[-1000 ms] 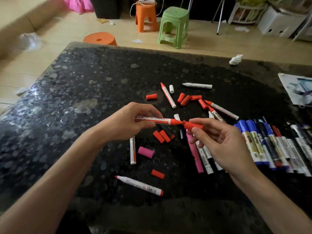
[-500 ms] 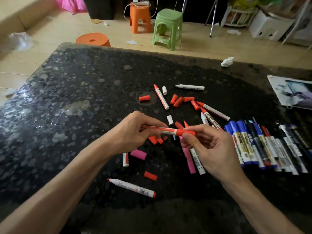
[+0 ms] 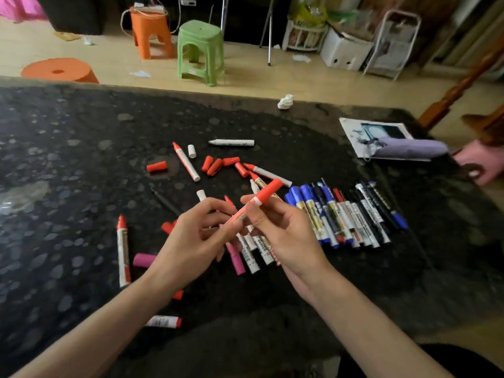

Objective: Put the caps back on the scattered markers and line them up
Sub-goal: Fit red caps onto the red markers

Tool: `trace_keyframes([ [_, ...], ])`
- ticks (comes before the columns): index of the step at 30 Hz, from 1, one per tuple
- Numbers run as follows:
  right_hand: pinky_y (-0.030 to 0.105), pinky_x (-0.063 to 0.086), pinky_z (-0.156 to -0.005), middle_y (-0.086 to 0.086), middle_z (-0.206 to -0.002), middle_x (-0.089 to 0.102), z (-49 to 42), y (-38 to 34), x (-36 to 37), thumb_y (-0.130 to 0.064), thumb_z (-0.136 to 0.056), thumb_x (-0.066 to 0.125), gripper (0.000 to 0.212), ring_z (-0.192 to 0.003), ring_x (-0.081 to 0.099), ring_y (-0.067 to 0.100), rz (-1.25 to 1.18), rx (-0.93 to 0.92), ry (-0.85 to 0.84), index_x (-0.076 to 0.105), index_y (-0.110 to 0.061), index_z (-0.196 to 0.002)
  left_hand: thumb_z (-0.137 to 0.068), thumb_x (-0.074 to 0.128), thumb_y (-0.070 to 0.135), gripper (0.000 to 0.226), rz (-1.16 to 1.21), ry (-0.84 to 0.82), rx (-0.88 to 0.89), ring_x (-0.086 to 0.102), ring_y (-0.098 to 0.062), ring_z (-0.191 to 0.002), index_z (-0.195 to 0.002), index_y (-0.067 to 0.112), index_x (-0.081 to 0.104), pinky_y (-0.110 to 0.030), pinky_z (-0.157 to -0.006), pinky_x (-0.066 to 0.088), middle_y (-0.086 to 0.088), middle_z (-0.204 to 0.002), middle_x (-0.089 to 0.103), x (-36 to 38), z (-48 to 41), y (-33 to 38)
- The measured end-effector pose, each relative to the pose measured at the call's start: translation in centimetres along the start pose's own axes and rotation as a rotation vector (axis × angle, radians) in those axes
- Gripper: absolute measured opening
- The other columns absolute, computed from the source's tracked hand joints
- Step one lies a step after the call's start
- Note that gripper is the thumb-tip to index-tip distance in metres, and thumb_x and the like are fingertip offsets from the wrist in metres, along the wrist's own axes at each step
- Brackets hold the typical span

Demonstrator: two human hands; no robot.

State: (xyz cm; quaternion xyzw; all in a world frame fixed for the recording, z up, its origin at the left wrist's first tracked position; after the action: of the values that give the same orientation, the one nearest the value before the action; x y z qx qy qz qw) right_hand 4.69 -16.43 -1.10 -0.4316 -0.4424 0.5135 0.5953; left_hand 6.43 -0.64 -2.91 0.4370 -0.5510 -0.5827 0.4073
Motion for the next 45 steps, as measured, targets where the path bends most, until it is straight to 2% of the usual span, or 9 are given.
trace_keyframes([
  [8,0.03,0.057,-0.088,0.011,-0.104,0.078,-0.7,-0.8,-6.9,-0.03,-0.1,0.067,0.015,-0.095,0.072,0.012,0.209,-0.082,0.103,0.078,-0.021,-0.105,-0.08,0.072,0.046,0.046,-0.164,-0.084,-0.077,0.074,-0.005,-0.098,-0.119,0.025,0.06,-0.028,-0.085,0.061,0.006,-0.11,0.076,2.6,-0.2,0.7],
  [11,0.046,0.056,-0.089,0.016,-0.096,0.076,-2.3,-2.1,-13.3,-0.025,-0.1,0.069,0.011,-0.088,0.07,0.014,0.533,-0.125,0.245,0.077,-0.018,-0.105,-0.081,0.07,0.047,0.043,-0.176,-0.046,-0.046,0.074,-0.007,-0.098,-0.12,0.029,0.061,-0.032,-0.085,0.061,0.01,-0.109,0.075,2.3,-0.6,1.9],
  [17,0.036,0.053,-0.079,-0.009,-0.081,0.066,-2.8,-2.4,-22.0,-0.043,-0.087,0.081,0.026,-0.087,0.067,0.016,1.13,0.123,0.526,0.063,-0.026,-0.09,-0.09,0.072,0.036,0.029,-0.221,0.04,-0.05,0.075,-0.011,-0.094,-0.117,0.029,0.065,-0.036,-0.088,0.061,0.009,-0.106,0.076,1.2,-1.3,2.0],
  [21,0.04,0.056,-0.084,-0.01,-0.078,0.066,-4.0,-1.0,-22.2,-0.04,-0.089,0.08,0.025,-0.091,0.07,0.02,1.164,0.144,0.524,0.061,-0.029,-0.077,-0.095,0.069,0.026,0.021,-0.235,0.068,-0.054,0.076,-0.012,-0.091,-0.116,0.028,0.067,-0.035,-0.085,0.061,0.006,-0.106,0.076,0.6,-1.6,1.8],
  [29,0.036,0.056,-0.076,-0.007,-0.087,0.066,-4.3,-2.3,-20.0,-0.038,-0.094,0.074,0.019,-0.086,0.066,0.013,1.147,-0.038,0.613,0.071,-0.021,-0.104,-0.097,0.069,0.022,0.015,-0.258,0.073,-0.053,0.076,-0.014,-0.089,-0.111,0.026,0.07,-0.033,-0.08,0.059,0.001,-0.104,0.077,-0.7,-1.4,1.5],
  [33,0.033,0.056,-0.077,-0.008,-0.09,0.071,-3.9,-3.2,-13.8,-0.029,-0.095,0.073,0.009,-0.078,0.065,0.01,1.093,-0.23,0.461,0.071,-0.024,-0.103,-0.098,0.067,0.017,0.014,-0.236,0.146,-0.048,0.077,-0.015,-0.086,-0.11,0.021,0.07,-0.029,-0.075,0.06,0.0,-0.098,0.078,-3.1,-1.3,1.6],
  [38,0.025,0.05,-0.072,-0.012,-0.088,0.067,-1.9,-1.6,-2.5,-0.035,-0.093,0.073,0.011,-0.074,0.062,0.003,1.06,-0.414,0.043,0.071,-0.03,-0.102,-0.099,0.063,0.007,0.018,-0.308,0.221,-0.04,0.076,-0.013,-0.081,-0.106,0.022,0.07,-0.029,-0.077,0.059,-0.003,-0.097,0.077,-8.2,-0.3,1.1],
  [42,0.021,0.039,-0.064,-0.015,-0.083,0.058,-1.0,1.0,2.1,-0.053,-0.089,0.074,0.021,-0.078,0.052,0.002,1.214,-0.338,-0.124,0.063,-0.035,-0.087,-0.095,0.068,0.008,0.023,-0.492,0.231,-0.025,0.074,-0.01,-0.079,-0.101,0.03,0.07,-0.029,-0.078,0.058,0.003,-0.093,0.076,-11.4,1.2,0.3],
  [45,0.022,0.034,-0.063,-0.016,-0.079,0.053,-0.8,2.0,3.0,-0.055,-0.088,0.075,0.026,-0.08,0.05,0.003,1.332,-0.281,-0.102,0.061,-0.034,-0.083,-0.088,0.078,0.024,0.019,-0.794,0.059,0.015,0.068,-0.004,-0.086,-0.102,0.035,0.07,-0.034,-0.082,0.056,0.016,-0.091,0.072,-12.1,2.2,-0.6],
])
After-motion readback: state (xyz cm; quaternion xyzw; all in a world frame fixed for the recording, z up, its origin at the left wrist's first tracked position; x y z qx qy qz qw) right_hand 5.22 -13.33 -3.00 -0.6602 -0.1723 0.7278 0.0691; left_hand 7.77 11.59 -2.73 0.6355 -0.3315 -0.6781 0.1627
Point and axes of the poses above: each hand's wrist, its own z-axis away from the middle knuckle, its own x-axis out of the palm, y = z × x, the point moved 6 cm from there along -z, towards the middle knuckle
